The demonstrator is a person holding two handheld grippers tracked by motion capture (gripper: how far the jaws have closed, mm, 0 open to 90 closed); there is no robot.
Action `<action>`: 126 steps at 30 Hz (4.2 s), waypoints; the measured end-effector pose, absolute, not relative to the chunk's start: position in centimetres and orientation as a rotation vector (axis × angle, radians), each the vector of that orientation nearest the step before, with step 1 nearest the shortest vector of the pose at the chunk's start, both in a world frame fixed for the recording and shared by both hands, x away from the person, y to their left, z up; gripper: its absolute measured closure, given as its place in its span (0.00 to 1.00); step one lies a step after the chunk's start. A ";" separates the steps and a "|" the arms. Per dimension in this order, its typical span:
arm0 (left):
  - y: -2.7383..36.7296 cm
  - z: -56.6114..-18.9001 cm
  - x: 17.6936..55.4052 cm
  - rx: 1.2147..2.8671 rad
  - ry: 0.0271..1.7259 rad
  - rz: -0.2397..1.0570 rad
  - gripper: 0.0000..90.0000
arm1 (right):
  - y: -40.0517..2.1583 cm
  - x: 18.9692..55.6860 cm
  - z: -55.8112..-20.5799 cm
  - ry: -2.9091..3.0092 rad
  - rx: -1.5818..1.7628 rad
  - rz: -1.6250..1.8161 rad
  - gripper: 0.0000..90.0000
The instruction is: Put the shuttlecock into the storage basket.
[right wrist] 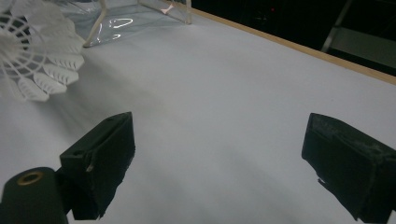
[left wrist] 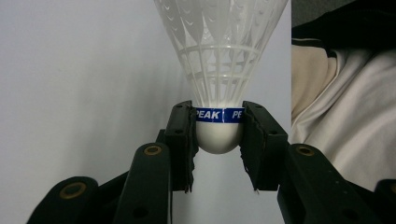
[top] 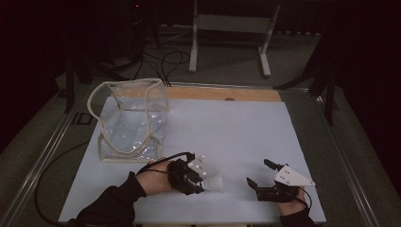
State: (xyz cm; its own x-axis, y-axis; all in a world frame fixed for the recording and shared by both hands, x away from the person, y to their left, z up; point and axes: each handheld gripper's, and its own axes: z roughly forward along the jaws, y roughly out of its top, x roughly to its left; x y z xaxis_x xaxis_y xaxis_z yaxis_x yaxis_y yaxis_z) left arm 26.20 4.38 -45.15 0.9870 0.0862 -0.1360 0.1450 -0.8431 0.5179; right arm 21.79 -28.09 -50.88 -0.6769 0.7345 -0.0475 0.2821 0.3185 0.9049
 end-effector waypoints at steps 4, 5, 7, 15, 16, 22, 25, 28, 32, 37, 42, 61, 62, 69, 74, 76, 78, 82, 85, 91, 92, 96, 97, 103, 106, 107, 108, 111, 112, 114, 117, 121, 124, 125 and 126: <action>4.5 -44.6 26.1 2.579 0.156 -0.136 0.75 | -28.1 21.8 -50.9 2.134 0.898 1.329 0.11; 4.6 -44.5 26.1 2.579 0.159 -0.137 0.75 | -28.1 21.8 -50.9 2.132 0.899 1.329 0.11; 4.7 -44.3 26.1 2.576 0.163 -0.137 0.75 | -28.1 21.8 -50.9 2.132 0.899 1.329 0.11; 4.9 -43.1 26.1 2.564 0.159 -0.131 0.75 | -28.1 21.8 -50.9 2.135 0.902 1.330 0.11; 5.0 -43.0 26.1 2.566 0.153 -0.128 0.75 | -28.1 21.8 -50.9 2.134 0.903 1.330 0.11; 5.3 -41.9 26.1 2.553 0.157 -0.113 0.75 | -28.1 21.8 -50.8 2.136 0.904 1.330 0.11; 5.5 -41.4 26.2 2.543 0.172 -0.109 0.75 | -28.1 21.7 -50.8 2.135 0.904 1.330 0.11; 5.8 -40.9 26.3 2.537 0.172 -0.113 0.75 | -28.1 21.8 -50.8 2.136 0.904 1.331 0.11; 6.0 -40.2 26.3 2.530 0.166 -0.106 0.75 | -28.0 21.8 -50.8 2.138 0.904 1.328 0.11; 6.4 -39.3 26.4 2.518 0.163 -0.099 0.75 | -28.1 21.8 -50.8 2.136 0.902 1.329 0.11; 6.8 -38.6 26.3 2.515 0.161 -0.088 0.75 | -28.0 21.8 -50.8 2.136 0.901 1.329 0.11; 9.8 -36.4 26.0 2.452 0.209 -0.015 0.75 | -28.0 21.7 -50.8 2.137 0.902 1.326 0.11; 10.0 -36.3 25.9 2.443 0.220 -0.008 0.75 | -28.0 21.7 -50.8 2.136 0.903 1.326 0.11; 11.1 -35.8 25.4 2.411 0.239 0.016 0.75 | -28.0 21.7 -50.8 2.136 0.903 1.329 0.11; 12.2 -35.3 25.3 2.392 0.252 0.038 0.75 | -28.0 21.7 -50.8 2.135 0.905 1.326 0.11; 12.7 -35.0 25.3 2.393 0.258 0.042 0.75 | -28.0 21.7 -50.8 2.135 0.904 1.326 0.11; 13.1 -34.9 25.3 2.380 0.268 0.038 0.75 | -28.0 21.7 -50.8 2.137 0.902 1.326 0.11; 13.9 -34.6 25.2 2.373 0.272 0.053 0.75 | -28.0 21.7 -50.8 2.135 0.902 1.325 0.11; 14.4 -34.5 25.2 2.365 0.274 0.056 0.75 | -27.9 21.7 -50.8 2.136 0.903 1.324 0.11; 15.4 -33.9 25.5 2.344 0.286 0.059 0.75 | -27.9 21.8 -50.8 2.138 0.902 1.324 0.11; 15.5 -33.8 25.5 2.343 0.282 0.069 0.75 | -27.9 21.8 -50.8 2.139 0.898 1.324 0.11; 15.9 -33.5 25.8 2.329 0.293 0.069 0.75 | -27.9 21.8 -50.8 2.140 0.902 1.325 0.11; 16.0 -33.5 25.8 2.334 0.286 0.069 0.75 | -27.9 21.8 -50.8 2.140 0.902 1.326 0.11; 16.5 -33.3 26.1 2.325 0.291 0.060 0.75 | -27.9 21.8 -50.8 2.137 0.900 1.322 0.11; 16.8 -33.2 26.2 2.315 0.301 0.057 0.75 | -27.9 21.8 -50.9 2.139 0.899 1.323 0.11; 17.0 -33.2 26.3 2.313 0.296 0.057 0.75 | -27.9 21.8 -50.8 2.140 0.900 1.324 0.11; 17.1 -33.1 26.3 2.308 0.301 0.059 0.75 | -27.9 21.8 -50.8 2.140 0.901 1.324 0.11; 17.5 -33.0 26.4 2.301 0.310 0.068 0.75 | -27.9 21.8 -50.9 2.140 0.900 1.323 0.11; 17.7 -32.9 26.4 2.301 0.309 0.072 0.75 | -27.9 21.8 -50.9 2.141 0.900 1.323 0.11; 18.0 -32.8 26.4 2.292 0.322 0.074 0.75 | -27.9 21.8 -50.9 2.141 0.903 1.323 0.11; 18.6 -32.6 26.5 2.286 0.333 0.088 0.75 | -27.9 21.8 -50.9 2.140 0.901 1.323 0.11; 19.3 -32.5 26.6 2.274 0.370 0.102 0.75 | -27.9 21.8 -50.9 2.142 0.903 1.319 0.11; 19.6 -32.4 26.6 2.270 0.379 0.115 0.75 | -27.8 21.8 -50.9 2.144 0.902 1.317 0.11; 19.8 -32.4 26.6 2.267 0.381 0.122 0.75 | -27.8 21.8 -50.9 2.144 0.901 1.317 0.11; 19.9 -32.3 26.6 2.263 0.385 0.125 0.75 | -27.8 21.8 -50.9 2.143 0.900 1.317 0.11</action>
State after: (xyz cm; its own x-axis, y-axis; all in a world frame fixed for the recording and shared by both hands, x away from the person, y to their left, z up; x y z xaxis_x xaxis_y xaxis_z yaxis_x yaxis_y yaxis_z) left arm 26.59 19.95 -32.33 0.9483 0.3153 -0.0356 0.2340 -0.6189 0.7498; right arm 21.80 -27.83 -50.88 -0.6771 0.7343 -0.0491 0.2878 0.3257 0.9006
